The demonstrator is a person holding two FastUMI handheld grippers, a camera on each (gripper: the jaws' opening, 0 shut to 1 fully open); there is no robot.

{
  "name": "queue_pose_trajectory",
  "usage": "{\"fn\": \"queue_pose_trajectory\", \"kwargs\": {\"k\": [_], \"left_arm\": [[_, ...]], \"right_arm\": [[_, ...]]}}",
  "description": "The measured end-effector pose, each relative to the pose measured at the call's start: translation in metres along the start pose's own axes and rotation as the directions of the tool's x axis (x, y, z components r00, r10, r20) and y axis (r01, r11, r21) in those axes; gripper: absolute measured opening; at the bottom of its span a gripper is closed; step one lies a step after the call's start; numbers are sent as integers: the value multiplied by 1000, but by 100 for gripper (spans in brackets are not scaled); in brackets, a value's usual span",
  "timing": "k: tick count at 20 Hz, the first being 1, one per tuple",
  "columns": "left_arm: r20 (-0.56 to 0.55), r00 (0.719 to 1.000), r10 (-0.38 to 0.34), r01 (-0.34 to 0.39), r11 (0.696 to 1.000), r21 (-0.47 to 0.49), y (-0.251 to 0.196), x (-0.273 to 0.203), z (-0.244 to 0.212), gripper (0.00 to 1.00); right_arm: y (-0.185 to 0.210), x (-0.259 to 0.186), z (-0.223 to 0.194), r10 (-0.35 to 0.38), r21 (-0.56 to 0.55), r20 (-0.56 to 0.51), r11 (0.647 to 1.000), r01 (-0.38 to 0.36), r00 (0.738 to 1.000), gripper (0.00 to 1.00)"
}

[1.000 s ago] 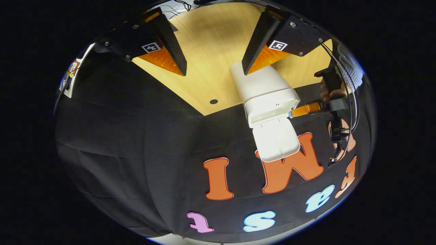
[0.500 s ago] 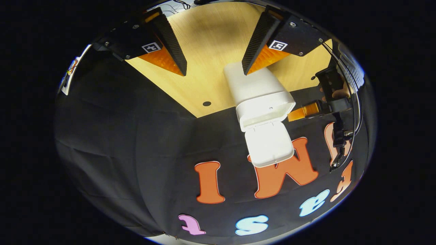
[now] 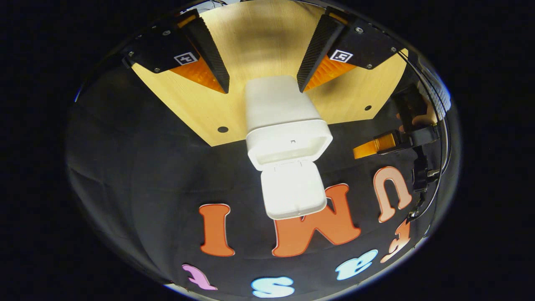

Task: Press the lid of the desktop garbage bin to open it, pick up the crumpled paper on the desktop and throw it into the bin, then pick up the pop can on the desktop and drop it into the bin, and finally close the garbage bin lid.

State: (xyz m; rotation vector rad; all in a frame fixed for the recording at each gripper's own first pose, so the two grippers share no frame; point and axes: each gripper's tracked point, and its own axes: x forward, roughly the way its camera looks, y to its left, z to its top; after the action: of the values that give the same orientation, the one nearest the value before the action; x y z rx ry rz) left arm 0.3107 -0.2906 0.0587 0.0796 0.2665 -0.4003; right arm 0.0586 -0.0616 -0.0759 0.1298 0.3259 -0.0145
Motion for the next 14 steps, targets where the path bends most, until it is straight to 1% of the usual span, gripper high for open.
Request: {"fn": "queue_pose_trajectory", "kwargs": {"k": [5,8,10,12,14], "left_arm": [[-3,992,126,-126,992,-15,72,-33,-10,100],[-9,979,203,-203,979,-22,113,-59,-19,99],[-18,968,249,-250,968,-32,139,-73,-26,100],[-25,957,288,-289,956,-47,165,-89,-35,99],[-29,946,321,-323,945,-54,182,-99,-41,100]], "right_arm": [[65,24,-11,118,-62,-50,991,-121,992,99],[101,34,-23,188,-102,-88,975,-197,978,99],[126,40,-30,229,-127,-113,962,-242,967,99],[150,46,-37,259,-151,-136,949,-278,956,99],[170,50,-48,275,-177,-162,937,-303,948,99]]}}
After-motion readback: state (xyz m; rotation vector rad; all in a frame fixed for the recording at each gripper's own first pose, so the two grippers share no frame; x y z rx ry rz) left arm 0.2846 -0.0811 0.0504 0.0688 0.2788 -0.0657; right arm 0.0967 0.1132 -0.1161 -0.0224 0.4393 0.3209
